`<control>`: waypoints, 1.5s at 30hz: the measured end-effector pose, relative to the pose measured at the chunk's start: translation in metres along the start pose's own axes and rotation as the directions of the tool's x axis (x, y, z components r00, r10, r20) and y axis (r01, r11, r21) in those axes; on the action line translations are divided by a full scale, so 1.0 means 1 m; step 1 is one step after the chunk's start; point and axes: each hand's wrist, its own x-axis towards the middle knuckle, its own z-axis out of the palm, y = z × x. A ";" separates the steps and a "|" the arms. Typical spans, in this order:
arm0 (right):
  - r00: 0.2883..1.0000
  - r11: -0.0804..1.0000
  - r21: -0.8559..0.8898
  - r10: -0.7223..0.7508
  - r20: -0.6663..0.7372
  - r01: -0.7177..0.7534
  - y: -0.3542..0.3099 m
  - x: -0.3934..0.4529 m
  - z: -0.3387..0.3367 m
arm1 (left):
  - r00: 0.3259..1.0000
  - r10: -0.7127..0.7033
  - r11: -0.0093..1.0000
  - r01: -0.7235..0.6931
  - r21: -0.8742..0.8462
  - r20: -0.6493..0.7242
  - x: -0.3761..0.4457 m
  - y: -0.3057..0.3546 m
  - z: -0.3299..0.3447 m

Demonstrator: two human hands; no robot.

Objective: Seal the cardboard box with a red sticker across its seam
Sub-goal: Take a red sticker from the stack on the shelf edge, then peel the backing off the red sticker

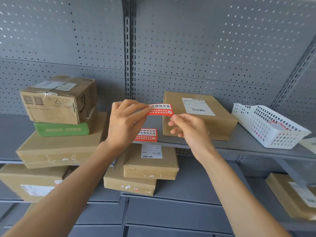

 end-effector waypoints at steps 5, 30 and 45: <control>0.999 0.989 0.149 0.010 -0.036 -0.004 -0.006 -0.001 -0.026 | 0.994 -0.029 0.996 0.038 -0.075 0.106 0.020 0.020 0.015; 0.971 0.967 0.100 -0.229 -0.068 0.235 -0.008 -0.012 -0.098 | 0.935 -0.087 0.758 0.286 -0.587 0.343 0.080 0.105 0.060; 0.975 0.973 0.107 -0.193 -0.110 0.205 -0.001 0.001 -0.090 | 0.941 -0.088 0.800 0.262 -0.539 0.328 0.075 0.099 0.069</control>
